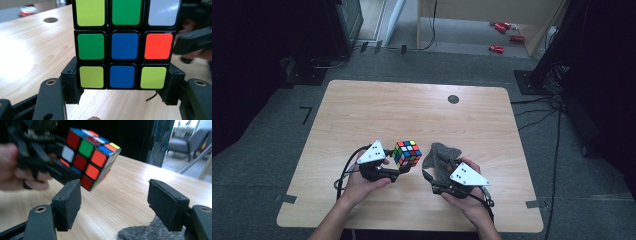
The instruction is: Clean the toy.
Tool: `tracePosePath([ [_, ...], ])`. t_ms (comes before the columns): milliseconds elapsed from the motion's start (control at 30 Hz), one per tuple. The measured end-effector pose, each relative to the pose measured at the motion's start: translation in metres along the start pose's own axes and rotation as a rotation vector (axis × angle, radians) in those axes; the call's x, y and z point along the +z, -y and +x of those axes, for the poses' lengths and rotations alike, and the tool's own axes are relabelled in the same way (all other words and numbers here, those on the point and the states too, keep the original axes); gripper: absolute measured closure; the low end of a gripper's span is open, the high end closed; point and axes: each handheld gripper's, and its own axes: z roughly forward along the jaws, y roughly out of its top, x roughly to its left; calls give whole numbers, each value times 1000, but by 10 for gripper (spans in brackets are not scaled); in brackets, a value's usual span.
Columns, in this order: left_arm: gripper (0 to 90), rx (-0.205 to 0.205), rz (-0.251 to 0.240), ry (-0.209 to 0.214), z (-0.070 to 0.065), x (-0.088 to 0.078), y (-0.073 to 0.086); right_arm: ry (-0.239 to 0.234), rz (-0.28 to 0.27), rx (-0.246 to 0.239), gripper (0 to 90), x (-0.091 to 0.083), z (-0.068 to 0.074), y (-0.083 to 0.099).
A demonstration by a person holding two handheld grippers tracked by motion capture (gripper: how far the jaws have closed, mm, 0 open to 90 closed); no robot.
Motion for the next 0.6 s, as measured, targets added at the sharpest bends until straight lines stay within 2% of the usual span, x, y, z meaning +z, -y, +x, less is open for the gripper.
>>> tracePosePath([
  [167, 351, -47, 11, 65, 5, -3, -2, 24, -6, -122, 269, 2, 3, 9],
  [267, 351, -57, 31, 79, 6, -4, -3, 15, -12, -170, 264, 4, 6, 12],
  [433, 351, -73, 70, 94, 8, -3, -5, 2, -19, -206, 259, 7, 10, 16],
  [600, 351, -127, 112, 122, 12, 2, -3, 0, -22, -225, 243, 10, 13, 18],
])
